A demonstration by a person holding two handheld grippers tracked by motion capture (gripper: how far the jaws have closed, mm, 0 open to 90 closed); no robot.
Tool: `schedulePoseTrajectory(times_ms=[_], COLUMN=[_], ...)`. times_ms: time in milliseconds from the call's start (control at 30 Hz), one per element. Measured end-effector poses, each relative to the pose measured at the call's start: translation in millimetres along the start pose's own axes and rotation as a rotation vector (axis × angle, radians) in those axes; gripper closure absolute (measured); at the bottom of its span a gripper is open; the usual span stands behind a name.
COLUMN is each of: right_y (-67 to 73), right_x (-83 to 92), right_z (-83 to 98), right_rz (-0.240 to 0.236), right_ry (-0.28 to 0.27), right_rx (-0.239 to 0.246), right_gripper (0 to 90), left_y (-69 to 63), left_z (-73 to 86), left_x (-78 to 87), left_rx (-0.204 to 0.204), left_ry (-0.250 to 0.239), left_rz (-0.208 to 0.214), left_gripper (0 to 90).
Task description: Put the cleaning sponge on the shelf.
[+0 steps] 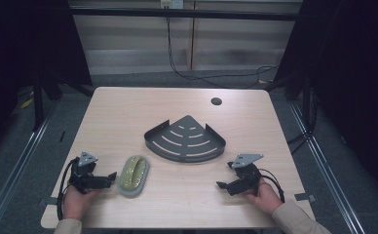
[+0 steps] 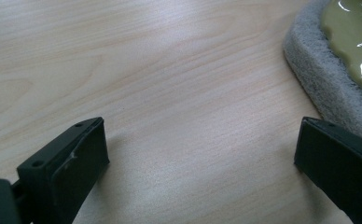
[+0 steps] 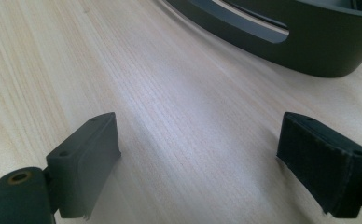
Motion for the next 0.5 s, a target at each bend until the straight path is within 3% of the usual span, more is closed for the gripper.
schedulePoseTrajectory(times_ms=[133,200,333,400,433,500], right_y=[0.1,0.1,0.1,0.2,0.3,0.3], right_x=[-0.1,-0.1,-0.1,0.1,0.1,0.1], right_z=[-0.1,-0.1,-0.1,0.0,0.0,0.0], right_rz=[0.002,0.002,0.002,0.002,0.003,0.003], right_ry=[0.0,0.0,0.0,0.002,0.002,0.002], right_rx=[-0.001,-0.001,-0.001,-0.004,-0.004,-0.004], right_gripper=[12.1,12.1,12.1,12.1,12.1,12.1], left_y=[-1.0,-1.6,-2.8,-2.7,-4.2,-5.2], left_z=[-1.0,-2.2,-4.4,-5.3,-6.0,-7.2], left_x=[-0.5,0.2,6.5,9.1,11.0,12.9], left_rx=[0.011,0.021,0.039,0.039,0.052,0.05], left_ry=[0.013,0.042,0.117,0.142,0.186,0.224], left_rz=[-0.004,-0.007,-0.013,-0.012,-0.01,-0.002], left_gripper=[0.8,1.4,8.3,17.8,18.0,20.7])
Point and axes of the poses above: each handheld gripper's, and its own axes: x roughly backward along the jaws, z roughly out of its underside, y roughly to its left, the point moved 6 cm from there along -x, roughly forward along the jaws, and after that the axes turned 8 degrees about z, right-handed, at the moved point
